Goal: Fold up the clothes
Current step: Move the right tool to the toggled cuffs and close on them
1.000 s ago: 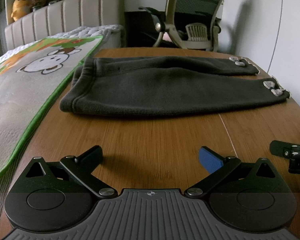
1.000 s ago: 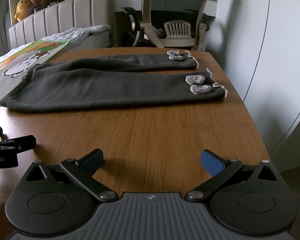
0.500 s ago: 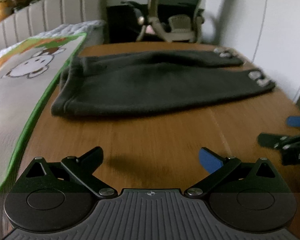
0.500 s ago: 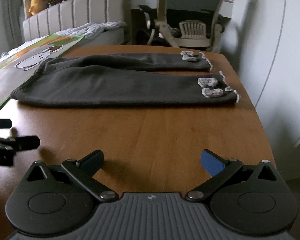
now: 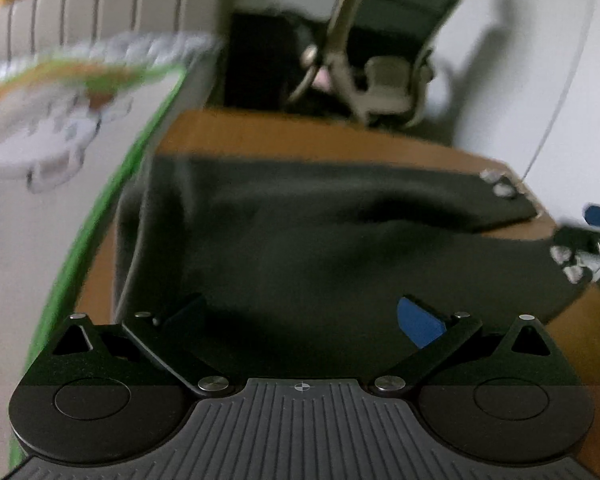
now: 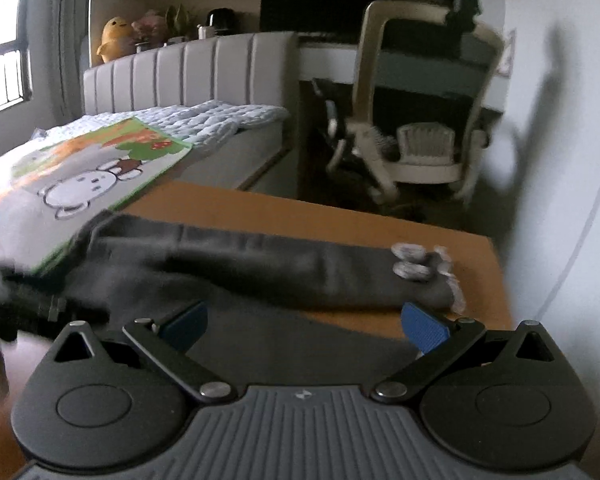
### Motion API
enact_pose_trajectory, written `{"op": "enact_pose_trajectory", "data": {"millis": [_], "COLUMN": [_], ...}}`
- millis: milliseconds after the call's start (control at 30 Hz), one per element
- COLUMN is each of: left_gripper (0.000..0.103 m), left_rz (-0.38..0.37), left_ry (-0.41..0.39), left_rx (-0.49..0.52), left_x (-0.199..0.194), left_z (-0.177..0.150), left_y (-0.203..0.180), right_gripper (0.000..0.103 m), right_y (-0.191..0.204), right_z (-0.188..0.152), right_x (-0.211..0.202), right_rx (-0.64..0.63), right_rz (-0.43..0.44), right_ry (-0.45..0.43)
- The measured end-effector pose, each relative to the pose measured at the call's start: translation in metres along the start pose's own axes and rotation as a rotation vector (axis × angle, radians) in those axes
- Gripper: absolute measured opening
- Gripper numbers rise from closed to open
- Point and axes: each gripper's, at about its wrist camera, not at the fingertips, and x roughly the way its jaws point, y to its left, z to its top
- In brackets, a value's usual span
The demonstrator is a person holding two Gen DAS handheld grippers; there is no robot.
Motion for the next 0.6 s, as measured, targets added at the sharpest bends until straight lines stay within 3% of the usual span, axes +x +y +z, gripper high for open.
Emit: {"op": "enact_pose_trajectory", "data": {"millis": [67, 133, 267, 367, 400, 467, 533, 600], "left_gripper": [0.103, 0.103, 0.103, 0.103, 0.103, 0.103, 0.103, 0.103], "left_rz": [-0.007, -0.02, -0.056, -0.146, -0.16, -0.103, 0.032, 0.111], "left_ry": [0.002, 0.02, 0.084, 0.166, 0.14, 0.027, -0.049, -0.028], "left_rx": [0.038, 0.072, 0.148, 0.154, 0.141, 0.123, 0.071, -0.04], "left_x": [-0.006, -0.014, -0.034, -0.048, -0.054, -0.066, -0.06, -0.039], "left_z": [-0.006, -0.013, -0.026, -0.019, -0.008, 0.021, 0.047, 0.066], "left_y": [0.0, -0.001, -0.003, -0.004, -0.001, 0.007, 0.021, 0.042], "right_gripper": [0.085, 0.08, 0.082, 0.092, 0.096, 0.097, 0.097, 0.091], "right_y": [0.001, 0.004, 0.012, 0.022, 0.025, 0.025, 0.021, 0.011], "right_z": [0.007, 0.006, -0.019, -0.043, -0.048, -0.053, -0.053, -0.046], "right_x": [0.022, 0.04, 0.049, 0.031, 0.026, 0.018, 0.016, 0.015], "right_rx": [0.028, 0.044, 0.032, -0.087, -0.11, -0.123, -0.108, -0.058], "right_rz": [0.046, 0.095, 0.172, 0.179, 0.186, 0.206, 0.225, 0.234], "right_ry": [0.021, 0.055, 0.14, 0.123, 0.127, 0.132, 0.131, 0.115]}}
